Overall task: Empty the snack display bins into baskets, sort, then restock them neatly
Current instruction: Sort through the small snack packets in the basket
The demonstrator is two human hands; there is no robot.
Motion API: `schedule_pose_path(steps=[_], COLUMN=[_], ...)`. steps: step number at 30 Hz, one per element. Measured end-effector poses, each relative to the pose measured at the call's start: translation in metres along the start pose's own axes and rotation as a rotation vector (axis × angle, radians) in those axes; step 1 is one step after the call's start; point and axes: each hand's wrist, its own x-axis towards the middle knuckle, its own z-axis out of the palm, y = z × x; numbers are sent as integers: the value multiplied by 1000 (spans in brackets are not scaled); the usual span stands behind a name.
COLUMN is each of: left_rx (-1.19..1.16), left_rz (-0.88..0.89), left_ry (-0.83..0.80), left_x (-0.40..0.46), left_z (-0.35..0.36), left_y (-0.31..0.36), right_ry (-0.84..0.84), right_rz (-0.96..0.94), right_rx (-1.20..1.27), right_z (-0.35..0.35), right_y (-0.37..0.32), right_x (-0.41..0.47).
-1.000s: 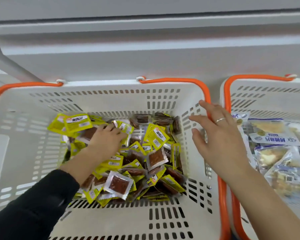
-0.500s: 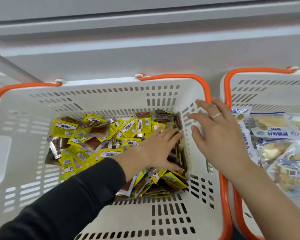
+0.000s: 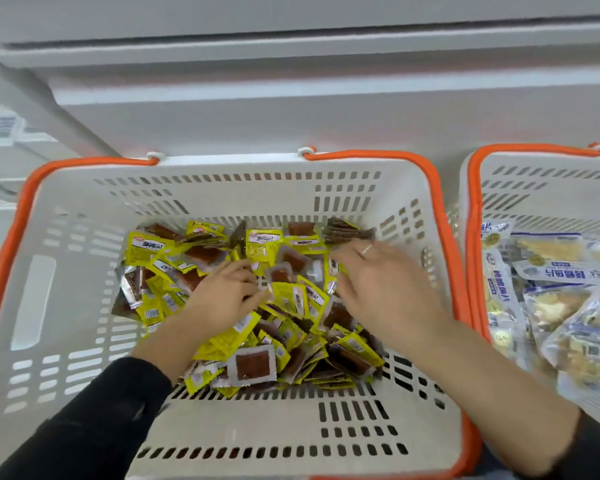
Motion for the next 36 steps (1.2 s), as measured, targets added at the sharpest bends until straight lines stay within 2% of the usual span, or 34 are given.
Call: schedule_pose_path(steps=[2,4,7,9,11,13,16,20,24,30,32,36], left_rx=[-51,-115,-176,-215,-247,-266,-247,-213,-170,-196,-271,-490], left_rz=[-37,-96,-164,-169,-179,-196,-196,-195,-168,-184,-206,-392], left_ry=[16,-16,-66,-35,-4,2,-7,22,57,3,47,268], left_x=[-8,-12,-19,-26,-32,-36,-35,-34,-32,-33,-32,-28], left_z=[-3,-9,-17,-19,-19,-20,-19,-13,-15,-21,-27,-45], left_y=[-5,-8,-9,-10,-10,-11,-12,-12,-6,-2,-1,4], right_ry=[-326,-561,-654,-672,-675,-670,-669,-607,-625,-596,-557,-209], right_rz=[31,63,28,-87,-234,-304,-211,-136,-113,-109,-62,130], right_rx=[-99,-205,-279,-281,-318,-374,-439,-407,-381,-314,-196,262], right_z=[6,12,29,48,70,93,111,116,111,92,73,35], right_y=[-8,-9,-6,-7,-9,-5,6,9,3,1,1,9], right_x=[15,33,61,77,88,94,91,88,80,72,69,69])
